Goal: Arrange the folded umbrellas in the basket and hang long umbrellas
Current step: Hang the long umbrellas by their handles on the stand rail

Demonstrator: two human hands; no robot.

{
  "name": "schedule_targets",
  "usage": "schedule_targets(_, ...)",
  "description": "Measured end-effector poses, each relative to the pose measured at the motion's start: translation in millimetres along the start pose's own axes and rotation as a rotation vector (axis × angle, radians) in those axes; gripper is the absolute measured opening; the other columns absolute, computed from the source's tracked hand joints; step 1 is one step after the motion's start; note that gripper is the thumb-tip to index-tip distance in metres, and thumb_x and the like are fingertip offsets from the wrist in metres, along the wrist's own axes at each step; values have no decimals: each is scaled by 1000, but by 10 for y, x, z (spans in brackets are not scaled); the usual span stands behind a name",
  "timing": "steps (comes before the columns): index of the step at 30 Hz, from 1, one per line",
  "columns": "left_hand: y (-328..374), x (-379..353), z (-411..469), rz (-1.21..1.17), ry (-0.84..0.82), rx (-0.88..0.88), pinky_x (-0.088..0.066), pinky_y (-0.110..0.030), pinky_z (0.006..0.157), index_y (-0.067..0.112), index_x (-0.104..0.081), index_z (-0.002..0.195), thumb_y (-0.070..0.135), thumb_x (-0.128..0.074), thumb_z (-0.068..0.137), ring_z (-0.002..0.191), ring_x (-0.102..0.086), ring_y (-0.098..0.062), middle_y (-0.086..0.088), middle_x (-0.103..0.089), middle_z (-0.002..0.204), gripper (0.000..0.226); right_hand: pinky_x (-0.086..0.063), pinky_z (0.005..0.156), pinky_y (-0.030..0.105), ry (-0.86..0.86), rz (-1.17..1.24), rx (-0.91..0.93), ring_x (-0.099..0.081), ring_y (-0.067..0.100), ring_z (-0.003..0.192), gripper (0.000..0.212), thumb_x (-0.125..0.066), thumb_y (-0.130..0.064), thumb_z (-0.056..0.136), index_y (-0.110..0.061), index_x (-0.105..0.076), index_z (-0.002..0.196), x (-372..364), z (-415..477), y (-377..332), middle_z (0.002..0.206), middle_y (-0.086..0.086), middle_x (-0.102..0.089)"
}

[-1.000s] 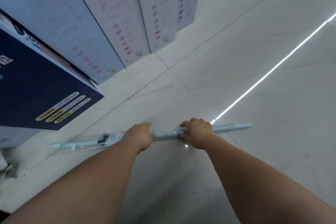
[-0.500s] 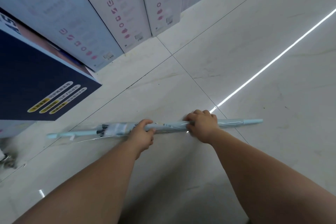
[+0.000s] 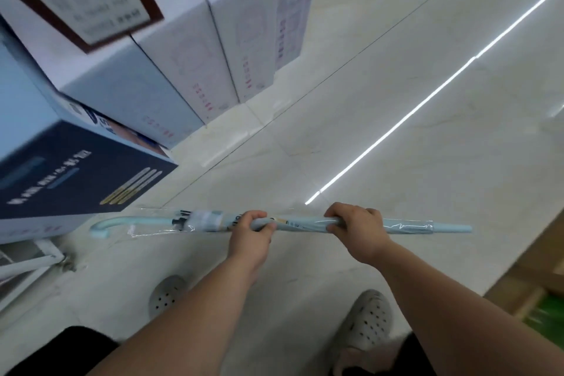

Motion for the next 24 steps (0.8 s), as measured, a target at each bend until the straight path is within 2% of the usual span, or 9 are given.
schedule_targets(3, 557, -57, -875, 65, -56, -85, -49, -31, 73, 47, -60, 98, 34, -71, 81, 81, -63, -19, -2, -70, 95, 24, -35, 93, 35, 23, 33, -15, -55, 7, 78, 4, -58, -33, 95, -37, -58, 98, 835, -669, -85, 75, -20, -56)
schedule_targets(6, 1121, -146, -1803, 143, -156, -136, -55, -40, 88, 54, -59, 99, 29, -71, 78, 94, -68, -19, 1, -73, 101, 35, -40, 85, 32, 59, 118, -50, -56, 4, 71, 7, -64, -32, 92, -38, -59, 91, 1715, -1380, -142, 73, -15, -63)
schedule_targets(9, 1694, -180, -2759, 178, -221, -205, -54, -32, 75, 51, -59, 106, 16, -70, 86, 95, -68, -12, 3, -72, 104, 42, -38, 74, 25, 116, 205, -61, -59, 8, 71, 7, -68, -30, 89, -35, -64, 91, 2515, -2112, -255, 72, -12, -65)
schedule_targets(11, 2093, -113, -3350, 189, -219, -280, -50, -24, 77, 46, -59, 108, 9, -68, 89, 101, -66, -3, 6, -71, 107, 43, -39, 68, 22, 174, 266, -42, -60, 8, 70, 9, -71, -30, 87, -36, -65, 91, 2985, -2516, -380, 72, -11, -66)
schedule_targets(13, 2433, 43, -3866, 212, -161, -352, -53, -25, 83, 47, -61, 108, 8, -68, 88, 104, -65, 1, 12, -70, 109, 44, -42, 66, 20, 219, 318, -7, -60, 7, 72, 11, -73, -31, 87, -37, -66, 93, 3339, -2839, -557, 75, -12, -67)
schedule_targets(15, 2727, 263, -4356, 226, -93, -426, -55, -27, 84, 49, -62, 108, 11, -71, 86, 98, -68, -1, 16, -70, 107, 45, -44, 67, 19, 267, 335, 67, -60, 4, 74, 14, -74, -30, 85, -35, -65, 94, 3623, -3100, -814, 79, -15, -65)
schedule_targets(19, 3153, 842, -5075, 182, 59, -510, -54, -32, 74, 49, -65, 107, 17, -75, 85, 83, -71, -22, 5, -76, 92, 40, -49, 70, 29, 218, 285, 302, -56, 6, 75, 18, -72, -34, 83, -33, -58, 94, 3943, -3415, -1596, 82, -16, -61)
schedule_targets(21, 3302, 1142, -5320, 163, 152, -546, -55, -36, 67, 51, -64, 102, 22, -76, 86, 75, -69, -28, 4, -75, 85, 36, -50, 71, 32, 202, 280, 400, -58, 9, 76, 17, -70, -33, 84, -34, -57, 94, 4074, -3503, -1991, 85, -14, -61)
schedule_targets(24, 3502, 1571, -5630, 70, 261, -610, -48, -32, 58, 51, -62, 101, 31, -76, 85, 58, -57, -18, 3, -68, 77, 30, -45, 70, 22, 251, 327, 516, -57, 5, 79, 21, -70, -29, 83, -39, -56, 96, 4291, -3598, -2543, 92, -16, -61)
Point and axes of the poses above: each hand's wrist, its own z-axis towards the middle knuckle, its own x-axis out of the back of the hand, y = z × x, the point moved 7 cm from there along z, towards the middle knuckle
